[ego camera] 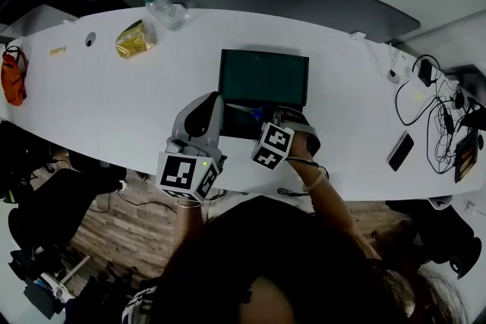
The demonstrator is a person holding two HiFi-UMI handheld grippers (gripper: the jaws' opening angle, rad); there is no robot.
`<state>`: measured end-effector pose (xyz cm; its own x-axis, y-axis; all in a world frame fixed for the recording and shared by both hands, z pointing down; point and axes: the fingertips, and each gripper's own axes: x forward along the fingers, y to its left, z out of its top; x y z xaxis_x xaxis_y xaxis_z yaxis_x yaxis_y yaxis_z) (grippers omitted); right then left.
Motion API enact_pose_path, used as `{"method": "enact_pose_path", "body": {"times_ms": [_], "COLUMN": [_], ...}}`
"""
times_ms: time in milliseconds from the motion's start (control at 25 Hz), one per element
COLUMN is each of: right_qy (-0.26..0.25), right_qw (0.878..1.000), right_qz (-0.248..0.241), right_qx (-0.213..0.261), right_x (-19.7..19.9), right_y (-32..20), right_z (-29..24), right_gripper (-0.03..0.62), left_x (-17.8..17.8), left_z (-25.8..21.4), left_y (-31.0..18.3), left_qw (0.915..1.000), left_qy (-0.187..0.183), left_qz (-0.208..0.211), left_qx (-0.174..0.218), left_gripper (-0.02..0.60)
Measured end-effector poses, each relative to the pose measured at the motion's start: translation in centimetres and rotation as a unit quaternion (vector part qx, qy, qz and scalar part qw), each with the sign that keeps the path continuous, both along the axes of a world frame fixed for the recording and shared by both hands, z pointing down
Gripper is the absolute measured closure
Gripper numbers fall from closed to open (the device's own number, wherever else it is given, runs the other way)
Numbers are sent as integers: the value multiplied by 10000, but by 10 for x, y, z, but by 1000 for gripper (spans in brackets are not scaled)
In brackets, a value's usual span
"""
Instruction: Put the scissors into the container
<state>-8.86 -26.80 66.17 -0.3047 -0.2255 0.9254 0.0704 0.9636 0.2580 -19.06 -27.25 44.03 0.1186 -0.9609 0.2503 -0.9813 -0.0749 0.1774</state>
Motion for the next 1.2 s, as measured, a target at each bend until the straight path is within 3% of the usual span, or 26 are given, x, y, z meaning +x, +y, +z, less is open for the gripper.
{"method": "enact_pose_path", "body": {"times_ms": [200,1200], "right_qy": [218,283], "right_qw": [9997,9993], "right_qz": [81,-31], "right_qx": [-47,-256], "right_x": [3,-1], "right_y": [-2,0], "right_z": [11,18], "right_gripper": [502,491], "left_x": [0,10], "left_z": [3,12], "left_y": [-2,0], "left_qw": [10000,9996], "left_qy": [42,66], "left_qz": [-19,141], "left_qx": [-36,-249], "left_gripper": [568,568]}}
